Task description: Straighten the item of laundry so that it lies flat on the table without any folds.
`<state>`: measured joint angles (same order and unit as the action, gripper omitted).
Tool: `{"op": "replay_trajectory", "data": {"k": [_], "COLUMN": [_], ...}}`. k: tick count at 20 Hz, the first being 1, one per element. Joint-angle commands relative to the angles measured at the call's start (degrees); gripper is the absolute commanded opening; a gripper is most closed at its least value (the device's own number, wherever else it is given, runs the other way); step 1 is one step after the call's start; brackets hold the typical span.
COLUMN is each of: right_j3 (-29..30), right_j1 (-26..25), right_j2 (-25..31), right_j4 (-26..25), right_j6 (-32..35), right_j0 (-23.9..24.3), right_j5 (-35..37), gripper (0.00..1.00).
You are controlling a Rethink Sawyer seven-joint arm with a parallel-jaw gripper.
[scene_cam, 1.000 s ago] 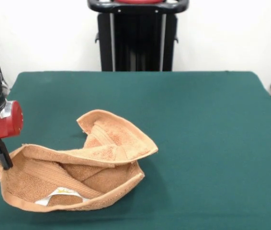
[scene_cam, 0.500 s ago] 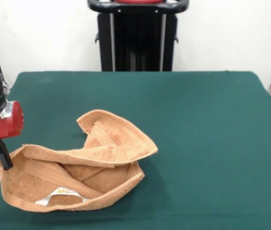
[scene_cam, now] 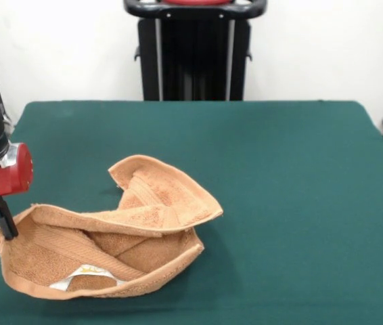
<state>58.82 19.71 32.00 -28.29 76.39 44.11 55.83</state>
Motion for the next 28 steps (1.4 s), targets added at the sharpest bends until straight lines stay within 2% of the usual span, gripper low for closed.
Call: {"op": "replay_trajectory", "data": {"k": [1, 21, 28], "right_j3": [4.23, 4.62, 4.41], "right_j1": [1.42, 1.43, 1.65], "right_j2": [4.32, 4.73, 4.10], "right_j4": [-2.51, -2.83, -2.79], "right_j6": [-15.91, -16.33, -14.17], "right_j0": [-1.99, -1.66, -2.25], "right_j5": [-2.42, -2.65, -2.58], "gripper": [0.00, 0.00, 0.00]}}
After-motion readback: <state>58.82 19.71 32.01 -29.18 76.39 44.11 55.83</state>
